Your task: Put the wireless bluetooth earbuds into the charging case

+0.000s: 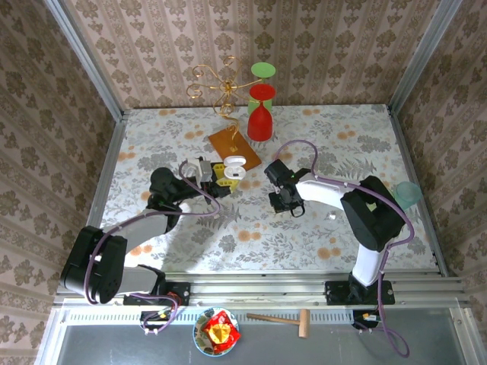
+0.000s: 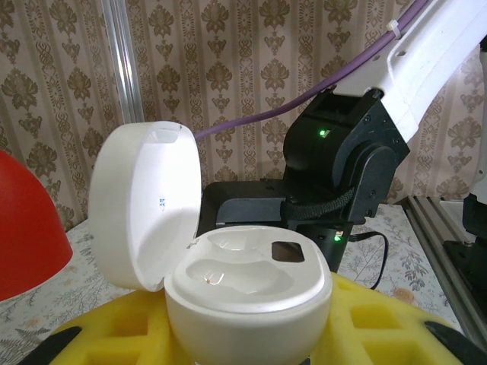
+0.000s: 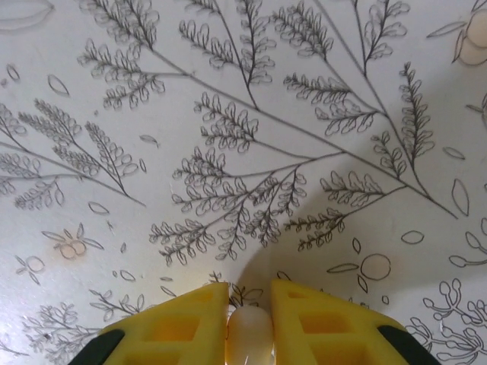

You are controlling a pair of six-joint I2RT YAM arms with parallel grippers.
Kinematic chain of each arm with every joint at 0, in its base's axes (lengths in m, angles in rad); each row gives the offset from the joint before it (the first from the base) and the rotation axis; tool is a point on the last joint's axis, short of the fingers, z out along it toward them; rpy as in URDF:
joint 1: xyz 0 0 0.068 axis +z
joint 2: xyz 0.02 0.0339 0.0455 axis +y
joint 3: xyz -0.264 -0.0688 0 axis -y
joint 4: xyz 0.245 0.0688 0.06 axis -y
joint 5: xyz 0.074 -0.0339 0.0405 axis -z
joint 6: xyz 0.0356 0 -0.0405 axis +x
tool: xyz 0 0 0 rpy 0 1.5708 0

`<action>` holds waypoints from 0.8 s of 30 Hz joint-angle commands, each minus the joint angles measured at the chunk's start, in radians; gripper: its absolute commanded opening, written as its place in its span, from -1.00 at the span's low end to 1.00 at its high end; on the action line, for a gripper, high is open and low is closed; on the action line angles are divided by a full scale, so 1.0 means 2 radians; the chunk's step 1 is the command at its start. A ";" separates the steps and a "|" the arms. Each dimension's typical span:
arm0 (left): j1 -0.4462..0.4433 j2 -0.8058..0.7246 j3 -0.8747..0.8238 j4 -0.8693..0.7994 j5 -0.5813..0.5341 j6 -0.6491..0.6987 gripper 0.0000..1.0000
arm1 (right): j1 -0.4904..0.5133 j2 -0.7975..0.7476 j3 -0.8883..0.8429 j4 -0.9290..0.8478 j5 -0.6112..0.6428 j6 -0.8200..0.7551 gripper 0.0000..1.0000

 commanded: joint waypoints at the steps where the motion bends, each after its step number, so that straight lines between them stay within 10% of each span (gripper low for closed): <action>1: 0.002 -0.007 0.007 0.013 0.006 0.007 -0.44 | 0.002 -0.004 -0.004 -0.017 0.009 -0.014 -0.52; 10: 0.002 -0.015 0.005 0.015 0.005 0.007 -0.44 | 0.031 -0.038 0.009 -0.066 0.129 0.039 -0.20; 24: 0.005 -0.012 0.003 0.039 0.007 -0.001 -0.45 | 0.090 -0.002 0.050 -0.115 0.206 0.087 -0.27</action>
